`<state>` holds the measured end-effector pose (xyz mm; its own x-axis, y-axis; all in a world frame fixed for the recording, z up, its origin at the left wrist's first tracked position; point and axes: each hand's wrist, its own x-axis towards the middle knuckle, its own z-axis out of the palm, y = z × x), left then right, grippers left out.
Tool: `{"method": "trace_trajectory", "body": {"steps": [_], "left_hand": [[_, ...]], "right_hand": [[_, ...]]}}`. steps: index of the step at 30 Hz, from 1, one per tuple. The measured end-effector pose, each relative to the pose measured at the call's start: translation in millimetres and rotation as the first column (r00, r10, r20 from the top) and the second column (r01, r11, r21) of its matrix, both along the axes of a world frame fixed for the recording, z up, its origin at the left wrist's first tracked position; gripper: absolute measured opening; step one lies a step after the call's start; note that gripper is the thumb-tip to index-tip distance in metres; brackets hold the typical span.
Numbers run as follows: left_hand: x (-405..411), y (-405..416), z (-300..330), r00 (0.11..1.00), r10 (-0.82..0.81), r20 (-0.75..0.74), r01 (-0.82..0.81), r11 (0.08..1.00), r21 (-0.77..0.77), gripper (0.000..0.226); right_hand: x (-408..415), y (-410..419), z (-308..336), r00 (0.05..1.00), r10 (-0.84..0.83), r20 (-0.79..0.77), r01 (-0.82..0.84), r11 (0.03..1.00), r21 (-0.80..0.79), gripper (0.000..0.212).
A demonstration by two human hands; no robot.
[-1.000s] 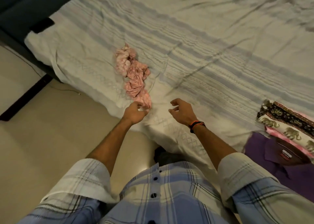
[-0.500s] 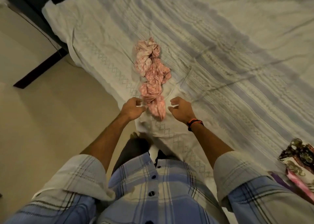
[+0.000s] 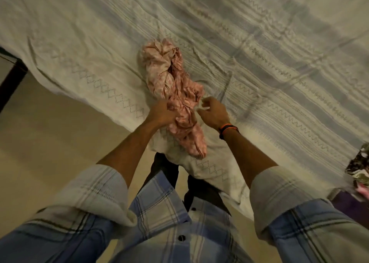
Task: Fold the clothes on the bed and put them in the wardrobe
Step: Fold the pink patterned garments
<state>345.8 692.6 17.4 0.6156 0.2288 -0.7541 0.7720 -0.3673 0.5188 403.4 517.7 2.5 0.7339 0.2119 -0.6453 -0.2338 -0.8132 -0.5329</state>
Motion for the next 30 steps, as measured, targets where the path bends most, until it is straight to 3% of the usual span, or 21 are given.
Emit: {"method": "trace_trajectory", "body": {"steps": [3,9,12,16,21,26,30], "left_hand": [[27.4,15.2,-22.7,0.999,-0.051,-0.014,0.051,0.999,-0.016,0.049],[46.5,17.3,-36.3,0.993,-0.117,0.033,0.116,0.993,0.008,0.046],[55.6,24.9,-54.5,0.991,-0.137,0.001,0.137,0.991,0.010,0.047],[55.9,25.5,-53.1,0.988,-0.152,0.006,0.152,0.988,0.019,0.048],[62.3,10.5,-23.1,0.981,-0.165,0.103,0.166,0.986,-0.003,0.055],[64.3,-7.7,26.9,0.916,-0.282,0.287,0.277,0.959,0.058,0.061],[57.5,-24.9,58.6,0.830,-0.422,0.364,0.413,0.904,0.107,0.042]], "right_hand": [[29.8,25.2,-19.9,1.000,-0.010,0.013,0.010,0.999,-0.048,0.051],[63.5,36.3,-28.2,0.991,0.130,0.009,-0.129,0.987,-0.097,0.070],[67.6,40.6,-53.0,0.997,0.058,-0.057,-0.064,0.991,-0.118,0.059],[51.8,37.6,-47.2,0.992,0.122,-0.025,-0.124,0.988,-0.090,0.026],[32.5,26.5,-8.0,0.999,0.026,0.036,-0.029,0.996,0.081,0.019],[21.1,6.9,40.3,0.987,0.071,0.145,-0.095,0.980,0.173,0.023],[13.5,-21.0,67.3,0.972,0.056,0.228,-0.111,0.965,0.237,0.016]]}}
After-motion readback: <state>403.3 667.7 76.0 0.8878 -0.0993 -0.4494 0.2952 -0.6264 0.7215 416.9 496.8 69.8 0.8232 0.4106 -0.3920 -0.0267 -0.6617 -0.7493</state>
